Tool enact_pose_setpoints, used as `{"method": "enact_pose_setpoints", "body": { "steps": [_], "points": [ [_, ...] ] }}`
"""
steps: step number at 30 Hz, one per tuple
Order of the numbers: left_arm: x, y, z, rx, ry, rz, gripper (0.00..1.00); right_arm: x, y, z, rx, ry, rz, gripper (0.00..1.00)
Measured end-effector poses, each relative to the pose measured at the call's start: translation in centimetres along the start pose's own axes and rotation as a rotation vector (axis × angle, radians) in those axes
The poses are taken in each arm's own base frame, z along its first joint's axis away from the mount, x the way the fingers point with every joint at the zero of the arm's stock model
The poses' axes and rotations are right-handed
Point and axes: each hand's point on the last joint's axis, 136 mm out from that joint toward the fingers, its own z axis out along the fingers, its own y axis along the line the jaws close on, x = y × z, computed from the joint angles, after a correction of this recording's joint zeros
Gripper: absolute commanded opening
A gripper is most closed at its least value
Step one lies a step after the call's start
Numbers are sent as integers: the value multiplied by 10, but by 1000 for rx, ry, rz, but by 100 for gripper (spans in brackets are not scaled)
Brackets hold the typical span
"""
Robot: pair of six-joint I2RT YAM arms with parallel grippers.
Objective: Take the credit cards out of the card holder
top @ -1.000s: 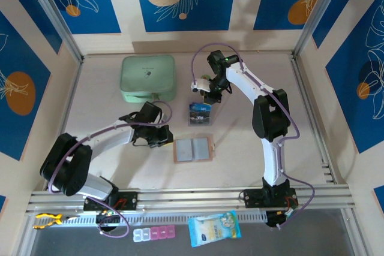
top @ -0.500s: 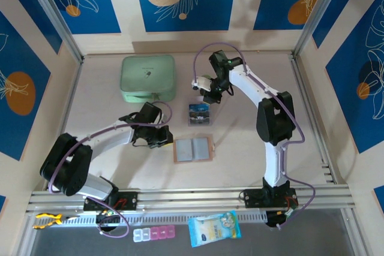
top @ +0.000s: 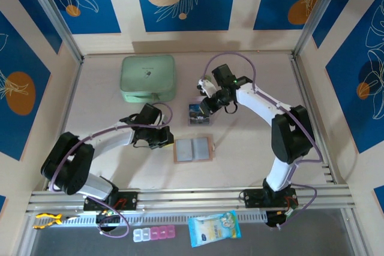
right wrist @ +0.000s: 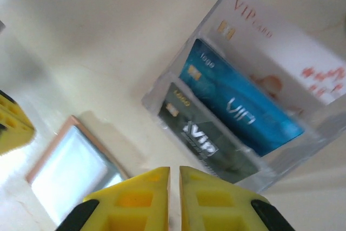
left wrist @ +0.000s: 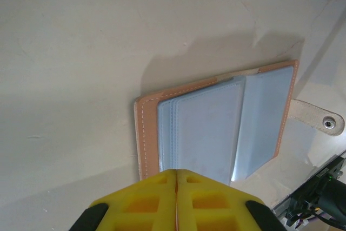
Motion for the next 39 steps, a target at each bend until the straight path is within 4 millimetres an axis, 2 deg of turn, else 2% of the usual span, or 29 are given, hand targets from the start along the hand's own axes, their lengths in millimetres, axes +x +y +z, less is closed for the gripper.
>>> {"method": "enact_pose_setpoints", "body": {
  "steps": [8, 13, 17, 27, 33, 39],
  "points": [
    [12, 4, 11, -16, 36, 4, 6, 26, 30, 9, -59, -18, 352, 13],
    [24, 12, 21, -39, 73, -4, 5, 42, 61, 19, -93, 18, 414, 11],
    [26, 15, 25, -48, 84, -5, 5, 50, 77, 24, -110, 34, 443, 11],
    [27, 16, 28, -51, 89, -9, 5, 63, 91, 33, -99, 68, 535, 9],
    [27, 16, 28, -52, 89, -9, 6, 76, 97, 38, -98, 104, 583, 17],
    [26, 12, 25, -48, 86, -5, 5, 79, 106, 43, -111, 117, 597, 25]
  ]
}}
